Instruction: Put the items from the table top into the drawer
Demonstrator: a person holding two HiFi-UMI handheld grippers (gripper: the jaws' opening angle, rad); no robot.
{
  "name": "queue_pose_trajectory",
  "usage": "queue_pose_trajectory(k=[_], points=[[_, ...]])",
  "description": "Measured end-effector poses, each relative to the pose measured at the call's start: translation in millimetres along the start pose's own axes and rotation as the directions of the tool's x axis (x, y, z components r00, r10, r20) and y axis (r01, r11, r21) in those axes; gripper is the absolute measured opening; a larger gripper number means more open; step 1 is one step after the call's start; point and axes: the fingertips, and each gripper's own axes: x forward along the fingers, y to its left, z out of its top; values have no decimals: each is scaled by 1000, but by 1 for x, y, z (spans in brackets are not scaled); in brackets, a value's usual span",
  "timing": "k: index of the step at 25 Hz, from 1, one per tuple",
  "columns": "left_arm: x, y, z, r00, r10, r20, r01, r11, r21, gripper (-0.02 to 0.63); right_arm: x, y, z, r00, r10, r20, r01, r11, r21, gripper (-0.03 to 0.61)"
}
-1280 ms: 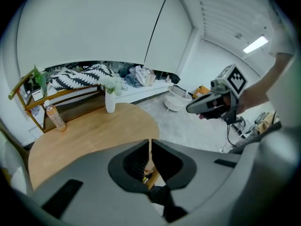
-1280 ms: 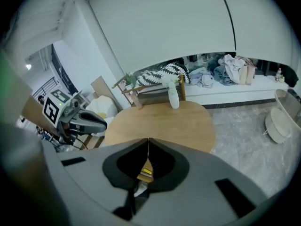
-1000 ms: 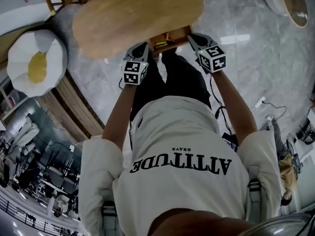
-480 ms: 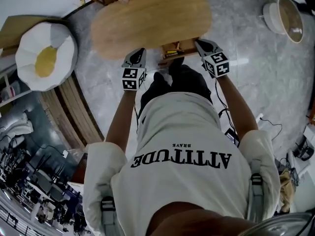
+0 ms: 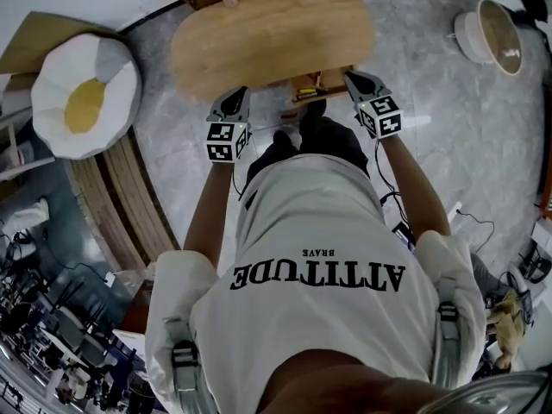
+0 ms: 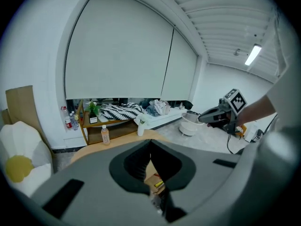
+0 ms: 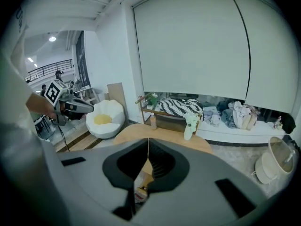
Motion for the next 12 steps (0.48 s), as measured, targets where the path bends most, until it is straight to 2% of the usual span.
queue_pose_trajectory(k=[8, 12], points=[[-27, -3, 7, 999, -29, 39, 28, 999, 25, 21, -27, 17, 7, 997, -62, 49, 66, 995, -79, 20], [-30, -14, 12, 998, -37, 50, 35, 998, 45, 21, -46, 15, 8, 994, -76, 76, 82, 993, -81, 20]])
